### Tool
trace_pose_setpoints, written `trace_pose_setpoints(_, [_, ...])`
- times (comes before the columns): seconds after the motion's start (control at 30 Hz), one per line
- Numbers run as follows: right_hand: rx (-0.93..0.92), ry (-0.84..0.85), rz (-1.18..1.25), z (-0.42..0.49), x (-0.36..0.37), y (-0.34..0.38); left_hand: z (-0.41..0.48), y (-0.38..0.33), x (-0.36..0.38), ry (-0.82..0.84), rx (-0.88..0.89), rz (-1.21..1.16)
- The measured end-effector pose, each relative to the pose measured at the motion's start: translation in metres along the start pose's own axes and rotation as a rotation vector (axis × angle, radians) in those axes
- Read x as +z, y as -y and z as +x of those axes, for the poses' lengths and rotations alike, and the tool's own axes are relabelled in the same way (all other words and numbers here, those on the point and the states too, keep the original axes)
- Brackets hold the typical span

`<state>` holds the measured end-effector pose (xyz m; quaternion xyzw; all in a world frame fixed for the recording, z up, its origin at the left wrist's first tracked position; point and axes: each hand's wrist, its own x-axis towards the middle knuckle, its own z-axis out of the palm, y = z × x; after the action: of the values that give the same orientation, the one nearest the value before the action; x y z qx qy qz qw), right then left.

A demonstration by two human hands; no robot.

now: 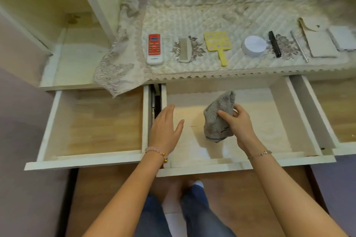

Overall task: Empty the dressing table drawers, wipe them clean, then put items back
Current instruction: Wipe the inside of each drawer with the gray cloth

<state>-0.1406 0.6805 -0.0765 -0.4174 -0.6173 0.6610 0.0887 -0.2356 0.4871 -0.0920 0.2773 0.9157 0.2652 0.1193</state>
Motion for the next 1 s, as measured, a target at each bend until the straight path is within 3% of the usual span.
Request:
trace_pose_setpoints(0.33, [0.021,0.199,-0.082,0.046,0.0,-0.022,0.042,0.017,0.029,0.004,-0.158,0.121])
trace_pose_setpoints(0.47, [-0.029,0.285,-0.377,0.069,0.017,-0.038,0.05,0.025,0.035,0.026,-0.17,0.116])
trace_pose_setpoints(0.6, [-0.188,0.15,-0.843,0.075,0.024,-0.059,0.047,0.028,0.04,0.003,-0.197,0.023])
trace_pose_setpoints(0.73, [-0.355,0.176,-0.914,0.067,0.04,-0.074,0.046,0.028,0.042,-0.032,-0.221,-0.057])
trace_pose_setpoints(1.0, [-0.403,0.113,-1.059,0.076,0.06,-0.107,0.045,0.036,0.047,-0.059,-0.261,-0.375])
